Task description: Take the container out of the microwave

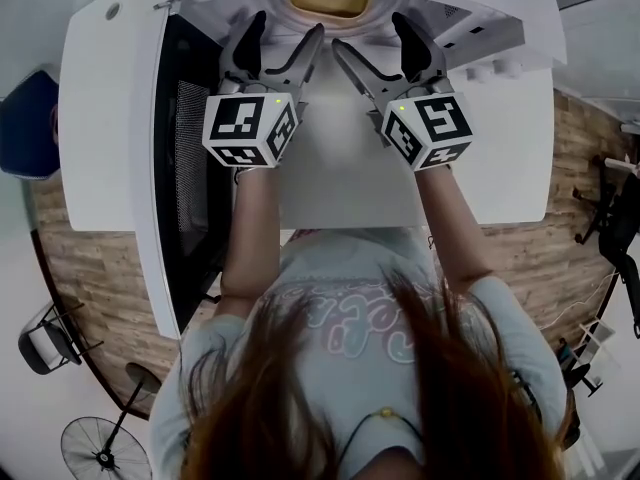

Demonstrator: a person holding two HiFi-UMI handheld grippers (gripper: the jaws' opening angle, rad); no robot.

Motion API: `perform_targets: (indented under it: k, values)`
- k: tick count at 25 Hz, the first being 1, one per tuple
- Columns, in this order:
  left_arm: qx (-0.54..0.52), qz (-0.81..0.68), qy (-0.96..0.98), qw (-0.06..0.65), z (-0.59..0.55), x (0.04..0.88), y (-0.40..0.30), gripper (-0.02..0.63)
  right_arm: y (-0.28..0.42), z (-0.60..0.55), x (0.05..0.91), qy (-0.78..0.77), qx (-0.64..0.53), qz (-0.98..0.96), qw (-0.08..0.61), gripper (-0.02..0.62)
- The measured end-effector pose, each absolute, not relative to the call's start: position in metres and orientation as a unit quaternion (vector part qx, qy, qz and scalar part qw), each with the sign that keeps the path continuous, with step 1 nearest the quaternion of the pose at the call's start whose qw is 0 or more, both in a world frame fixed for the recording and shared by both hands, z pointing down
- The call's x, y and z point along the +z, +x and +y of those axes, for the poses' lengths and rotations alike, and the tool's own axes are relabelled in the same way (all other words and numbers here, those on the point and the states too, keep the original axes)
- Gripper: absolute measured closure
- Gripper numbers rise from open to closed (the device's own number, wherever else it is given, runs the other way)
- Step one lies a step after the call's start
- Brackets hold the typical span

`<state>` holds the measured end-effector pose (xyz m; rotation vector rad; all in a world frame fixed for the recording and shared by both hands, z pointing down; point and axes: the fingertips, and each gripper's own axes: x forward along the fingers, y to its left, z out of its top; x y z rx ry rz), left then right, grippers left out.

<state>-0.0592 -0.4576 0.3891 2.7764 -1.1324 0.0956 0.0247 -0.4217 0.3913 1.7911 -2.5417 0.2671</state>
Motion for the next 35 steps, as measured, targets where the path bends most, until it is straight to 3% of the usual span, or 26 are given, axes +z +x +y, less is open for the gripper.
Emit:
perform_targets:
  k: [22, 25, 35]
  values:
    - [0.132, -0.363, 0.922, 0.037, -0.48, 0.424, -0.046, 0.298, 0.027, -0.453, 0.419, 0.577, 0.098, -0.804, 0.106, 0.225]
    - [0.15, -0.357, 0.921, 0.033, -0.481, 0.427, -0.045, 0.299, 0.028, -0.456, 0.417, 0.58, 0.101, -0.802, 0.105, 0.268]
    - [0.18, -0.338, 0.923, 0.026, -0.482, 0.429, -0.038, 0.299, 0.027, -0.461, 0.423, 0.584, 0.102, -0.795, 0.126, 0.296]
